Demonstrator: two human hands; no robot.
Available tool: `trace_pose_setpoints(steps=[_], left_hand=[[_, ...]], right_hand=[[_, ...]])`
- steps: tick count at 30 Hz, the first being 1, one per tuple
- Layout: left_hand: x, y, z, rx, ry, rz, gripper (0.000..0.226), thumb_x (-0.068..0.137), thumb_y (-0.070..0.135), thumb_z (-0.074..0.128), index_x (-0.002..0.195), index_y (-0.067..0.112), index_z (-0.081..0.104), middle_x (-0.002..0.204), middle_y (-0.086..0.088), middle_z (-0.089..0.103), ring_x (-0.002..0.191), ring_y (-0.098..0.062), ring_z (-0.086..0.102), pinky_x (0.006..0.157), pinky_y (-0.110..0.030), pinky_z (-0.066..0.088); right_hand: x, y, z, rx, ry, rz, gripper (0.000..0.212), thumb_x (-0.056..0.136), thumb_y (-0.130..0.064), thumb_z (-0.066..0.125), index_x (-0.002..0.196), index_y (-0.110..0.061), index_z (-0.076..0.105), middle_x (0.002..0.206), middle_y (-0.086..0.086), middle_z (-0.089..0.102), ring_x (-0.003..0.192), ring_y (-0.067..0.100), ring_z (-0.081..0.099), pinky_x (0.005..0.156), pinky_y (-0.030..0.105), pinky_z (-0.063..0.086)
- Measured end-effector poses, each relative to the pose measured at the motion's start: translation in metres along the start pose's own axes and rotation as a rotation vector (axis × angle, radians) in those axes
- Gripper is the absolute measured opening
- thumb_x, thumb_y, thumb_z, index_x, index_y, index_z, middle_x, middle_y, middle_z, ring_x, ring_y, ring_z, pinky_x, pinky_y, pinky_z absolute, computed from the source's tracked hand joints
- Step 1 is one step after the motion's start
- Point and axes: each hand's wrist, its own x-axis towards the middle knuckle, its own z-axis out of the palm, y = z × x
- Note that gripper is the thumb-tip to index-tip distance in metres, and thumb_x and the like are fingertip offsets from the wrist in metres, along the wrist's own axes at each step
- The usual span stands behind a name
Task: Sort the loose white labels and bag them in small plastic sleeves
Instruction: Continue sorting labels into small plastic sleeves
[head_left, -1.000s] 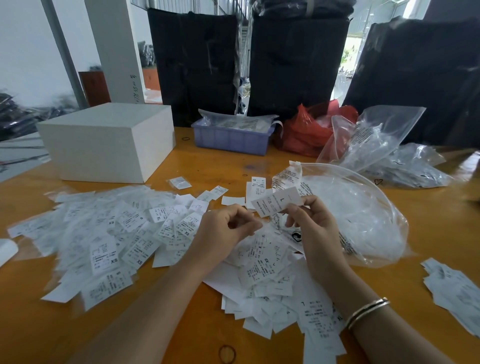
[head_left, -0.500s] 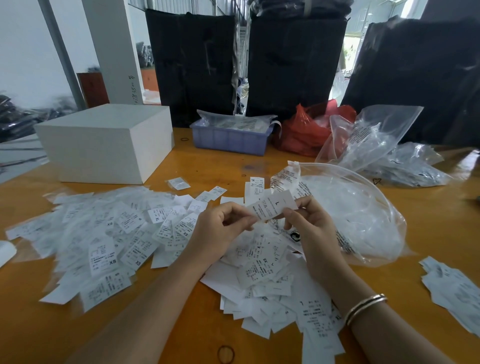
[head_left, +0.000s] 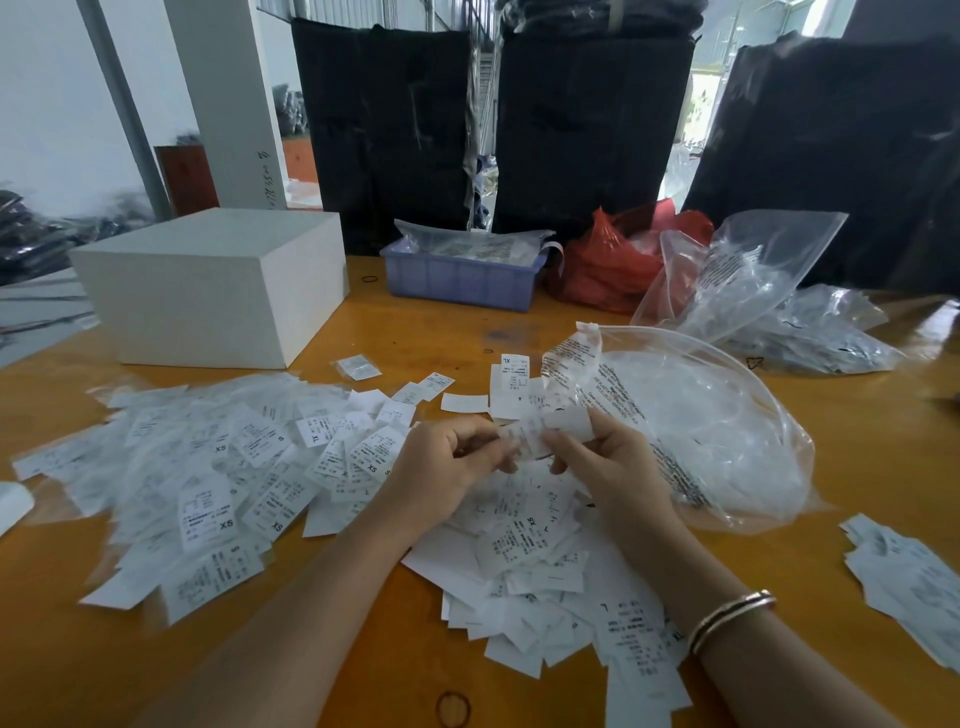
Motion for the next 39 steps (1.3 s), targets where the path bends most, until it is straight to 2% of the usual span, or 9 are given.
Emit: trace_pose_setpoints(steps=[2,5,8,13,22,25,29,33,39], left_hand=[[-0.0001,-0.0024,-0.0007,-0.014,0.005,-0.007,0.016,0.085,0.022,0.067,0.081,0.037,0.07,0.073,0.013,0.072,0.071,-0.003,0.068,0.066,-0.01,0.049],[-0.0015,-0.0025,0.0002,0.033,-0.026,-0.038,0.004,0.079,0.037,0.067,0.08,0.039,0.07,0.073,0.015,0.072,0.07,0.0,0.067,0.066,-0.008,0.048],[-0.0014,-0.0029,0.0007,0.087,-0.037,-0.032,0.011,0.07,0.048,0.066,0.074,0.038,0.067,0.071,0.019,0.07,0.066,0.001,0.066,0.066,-0.012,0.051],[-0.002,-0.0036,0.0011,0.089,-0.044,-0.035,0.016,0.065,0.051,0.068,0.072,0.036,0.068,0.071,0.017,0.07,0.065,0.0,0.064,0.063,-0.011,0.05],[-0.0008,-0.0023,0.0007,0.085,-0.035,-0.042,0.017,0.063,0.051,0.07,0.066,0.035,0.065,0.07,0.015,0.069,0.06,0.001,0.062,0.056,-0.01,0.047],[-0.0008,-0.0019,-0.0009,0.081,-0.031,-0.03,0.015,0.065,0.049,0.071,0.065,0.035,0.066,0.066,0.011,0.068,0.058,-0.004,0.062,0.056,-0.016,0.05],[-0.0009,-0.0029,-0.0025,0.093,-0.02,-0.038,0.017,0.063,0.05,0.07,0.071,0.036,0.069,0.072,0.008,0.07,0.066,-0.013,0.065,0.064,-0.026,0.055],[-0.0016,-0.0028,-0.0008,0.139,-0.059,-0.03,0.017,0.064,0.05,0.069,0.073,0.036,0.069,0.073,0.014,0.068,0.066,-0.004,0.063,0.063,-0.019,0.054],[-0.001,-0.0009,-0.0013,0.125,-0.031,-0.028,0.017,0.064,0.05,0.071,0.069,0.035,0.066,0.069,0.011,0.068,0.06,-0.002,0.06,0.056,-0.013,0.048]], right_hand=[[0.0021,-0.0005,-0.0022,0.111,0.078,-0.006,0.006,0.086,-0.02,0.066,0.08,-0.018,0.067,0.061,-0.003,0.064,0.057,0.008,0.057,0.052,0.018,0.046],[0.0029,-0.0021,-0.0046,0.188,0.143,-0.05,0.005,0.086,-0.019,0.066,0.081,-0.017,0.067,0.064,-0.002,0.066,0.064,0.014,0.063,0.057,0.019,0.05],[0.0005,-0.0029,-0.0011,0.163,0.102,-0.063,0.006,0.085,-0.021,0.066,0.08,-0.018,0.065,0.069,-0.005,0.068,0.068,0.009,0.066,0.055,0.014,0.048],[-0.0012,-0.006,0.0016,0.128,0.057,-0.084,0.006,0.086,-0.018,0.065,0.08,-0.019,0.064,0.067,-0.01,0.067,0.056,-0.002,0.058,0.048,0.009,0.042],[-0.002,-0.0058,0.0,0.058,-0.005,-0.082,0.012,0.085,-0.021,0.066,0.075,-0.028,0.065,0.071,-0.009,0.067,0.063,0.005,0.06,0.052,0.015,0.043],[-0.0015,-0.0059,-0.0013,0.028,-0.021,-0.118,0.019,0.085,-0.018,0.067,0.074,-0.033,0.066,0.071,-0.006,0.066,0.066,0.01,0.059,0.054,0.019,0.045],[-0.0004,-0.0063,-0.0057,0.174,0.054,-0.129,0.014,0.085,-0.013,0.066,0.076,-0.024,0.065,0.07,-0.005,0.068,0.067,0.01,0.064,0.057,0.017,0.049],[-0.0016,-0.0061,-0.0029,0.174,0.018,-0.113,0.014,0.083,-0.016,0.068,0.074,-0.026,0.066,0.069,-0.005,0.067,0.065,0.007,0.062,0.056,0.015,0.048],[-0.0031,-0.0066,-0.0009,0.074,-0.063,-0.13,0.024,0.085,-0.013,0.067,0.072,-0.033,0.065,0.07,-0.008,0.065,0.062,0.005,0.057,0.054,0.013,0.043]])
